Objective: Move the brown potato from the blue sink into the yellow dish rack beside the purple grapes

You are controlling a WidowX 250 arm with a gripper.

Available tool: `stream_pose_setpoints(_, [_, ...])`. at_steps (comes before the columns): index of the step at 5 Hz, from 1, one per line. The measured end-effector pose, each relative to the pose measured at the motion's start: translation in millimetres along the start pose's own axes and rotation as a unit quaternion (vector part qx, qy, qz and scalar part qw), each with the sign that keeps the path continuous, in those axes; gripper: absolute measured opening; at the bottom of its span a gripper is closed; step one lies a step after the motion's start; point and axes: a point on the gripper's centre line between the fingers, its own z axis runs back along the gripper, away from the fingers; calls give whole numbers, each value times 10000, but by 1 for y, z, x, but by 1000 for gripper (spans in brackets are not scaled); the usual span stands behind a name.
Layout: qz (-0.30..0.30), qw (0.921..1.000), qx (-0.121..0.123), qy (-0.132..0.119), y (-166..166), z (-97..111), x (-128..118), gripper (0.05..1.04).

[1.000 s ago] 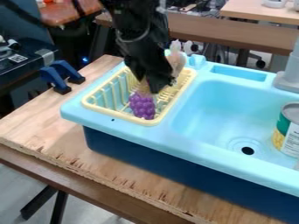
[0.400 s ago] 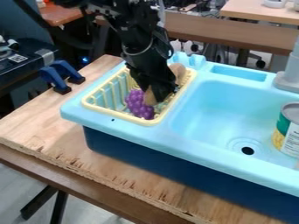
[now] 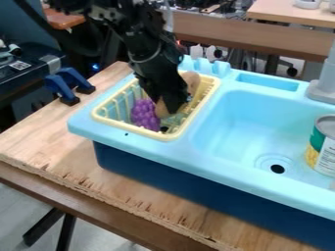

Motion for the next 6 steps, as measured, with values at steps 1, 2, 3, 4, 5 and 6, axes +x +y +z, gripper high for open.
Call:
stream_pose_setpoints(1, [94,9999,-105,-39,2,1,-1,816])
stream_pose_setpoints(2, [184,9996,-141,-179,3,9,-6,1011])
stream_pose_setpoints(3, [138,9986,-151,-485,0,26,-3,1009])
stream_pose_setpoints(4, [15,9970,-196,-750,-6,42,-1,1006])
stream_pose_setpoints(5, [-220,9949,-273,-942,-20,61,7,1006])
stream_pose_setpoints(6, [-967,9912,-884,-193,-51,66,13,1006])
